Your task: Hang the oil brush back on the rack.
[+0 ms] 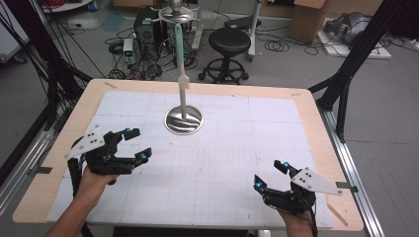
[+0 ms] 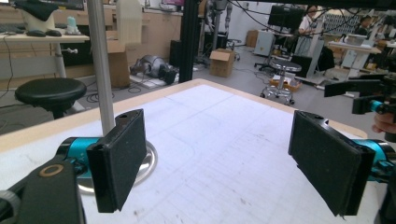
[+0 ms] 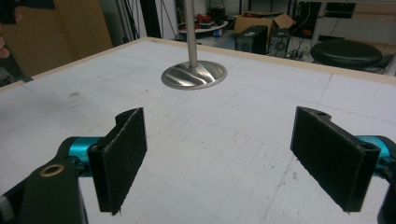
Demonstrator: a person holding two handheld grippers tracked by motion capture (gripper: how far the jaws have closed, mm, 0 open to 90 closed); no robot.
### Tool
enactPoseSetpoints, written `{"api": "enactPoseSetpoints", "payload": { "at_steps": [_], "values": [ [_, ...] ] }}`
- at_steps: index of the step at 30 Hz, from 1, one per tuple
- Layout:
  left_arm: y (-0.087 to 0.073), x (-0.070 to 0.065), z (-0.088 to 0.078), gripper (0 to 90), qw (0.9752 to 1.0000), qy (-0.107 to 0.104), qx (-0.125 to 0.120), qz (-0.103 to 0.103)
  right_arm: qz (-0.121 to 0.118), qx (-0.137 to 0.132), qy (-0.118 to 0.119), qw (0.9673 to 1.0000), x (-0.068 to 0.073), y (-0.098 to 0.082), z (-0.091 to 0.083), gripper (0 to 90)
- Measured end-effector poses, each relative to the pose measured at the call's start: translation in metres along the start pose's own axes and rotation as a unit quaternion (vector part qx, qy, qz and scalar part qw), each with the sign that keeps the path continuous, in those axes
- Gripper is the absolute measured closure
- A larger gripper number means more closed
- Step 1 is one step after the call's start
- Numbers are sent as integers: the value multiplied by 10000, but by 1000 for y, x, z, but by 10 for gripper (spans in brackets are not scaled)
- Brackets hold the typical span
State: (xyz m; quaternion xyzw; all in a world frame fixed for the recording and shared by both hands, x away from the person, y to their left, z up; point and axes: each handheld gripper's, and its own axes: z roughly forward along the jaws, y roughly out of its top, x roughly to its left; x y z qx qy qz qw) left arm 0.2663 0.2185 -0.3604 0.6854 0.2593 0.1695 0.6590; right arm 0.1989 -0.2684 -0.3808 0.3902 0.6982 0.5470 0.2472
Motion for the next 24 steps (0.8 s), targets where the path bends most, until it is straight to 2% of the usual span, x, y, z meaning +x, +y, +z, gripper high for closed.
{"api": "enactPoseSetpoints", "payload": {
  "at_steps": [9, 12, 14, 24],
  "values": [
    [-34, -2, -14, 204, 9997, 134, 105, -168, -60, 82, -13, 9999, 4, -4, -2, 173],
    [-36, -1, -17, 205, 9996, 134, 155, -181, -54, 33, -24, 10000, 4, -4, -4, 173],
    [-37, -1, -19, 205, 9996, 150, 92, -228, -34, 46, -18, 10000, 4, -3, -3, 173],
    [-39, -2, -21, 209, 9995, 171, 104, -226, -59, 69, 21, 10000, 7, -3, -1, 173]
  ]
}}
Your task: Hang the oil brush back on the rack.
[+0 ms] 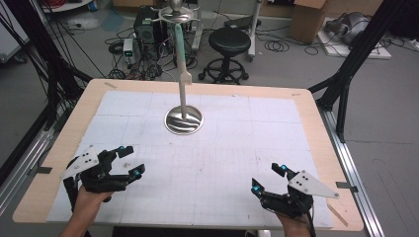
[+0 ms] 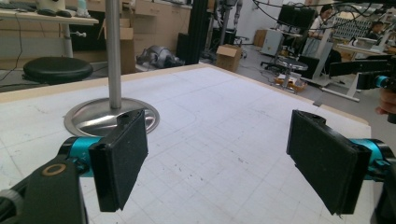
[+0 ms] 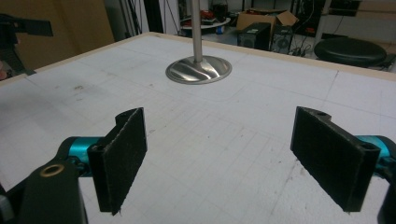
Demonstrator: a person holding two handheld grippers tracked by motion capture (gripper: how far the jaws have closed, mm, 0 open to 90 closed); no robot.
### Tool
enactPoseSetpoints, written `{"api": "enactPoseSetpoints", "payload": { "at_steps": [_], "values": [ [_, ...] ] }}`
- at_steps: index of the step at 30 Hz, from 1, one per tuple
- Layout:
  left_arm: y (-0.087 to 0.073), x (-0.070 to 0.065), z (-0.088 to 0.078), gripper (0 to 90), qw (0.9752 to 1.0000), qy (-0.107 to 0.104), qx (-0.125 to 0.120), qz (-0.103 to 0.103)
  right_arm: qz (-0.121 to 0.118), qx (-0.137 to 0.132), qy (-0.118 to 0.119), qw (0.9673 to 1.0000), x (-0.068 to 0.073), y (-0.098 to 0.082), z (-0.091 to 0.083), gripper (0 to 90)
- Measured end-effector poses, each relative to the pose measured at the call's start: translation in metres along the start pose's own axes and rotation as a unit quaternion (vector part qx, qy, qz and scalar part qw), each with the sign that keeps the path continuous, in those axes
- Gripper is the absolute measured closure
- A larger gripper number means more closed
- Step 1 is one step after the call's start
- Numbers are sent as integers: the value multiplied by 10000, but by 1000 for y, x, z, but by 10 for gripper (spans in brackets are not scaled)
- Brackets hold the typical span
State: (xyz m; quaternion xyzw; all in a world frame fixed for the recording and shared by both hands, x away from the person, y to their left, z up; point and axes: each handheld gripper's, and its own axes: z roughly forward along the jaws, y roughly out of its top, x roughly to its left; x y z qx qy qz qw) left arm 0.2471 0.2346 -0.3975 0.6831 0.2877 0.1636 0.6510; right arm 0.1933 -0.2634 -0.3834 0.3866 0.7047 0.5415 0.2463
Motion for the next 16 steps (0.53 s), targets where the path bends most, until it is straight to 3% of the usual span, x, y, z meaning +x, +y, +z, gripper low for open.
{"api": "enactPoseSetpoints", "payload": {
  "at_steps": [16],
  "values": [
    [-2, 0, 0, 211, 10000, -20, 34, -1, -13, -9, -1, 10000, -2, 0, 0, 173]
  ]
}}
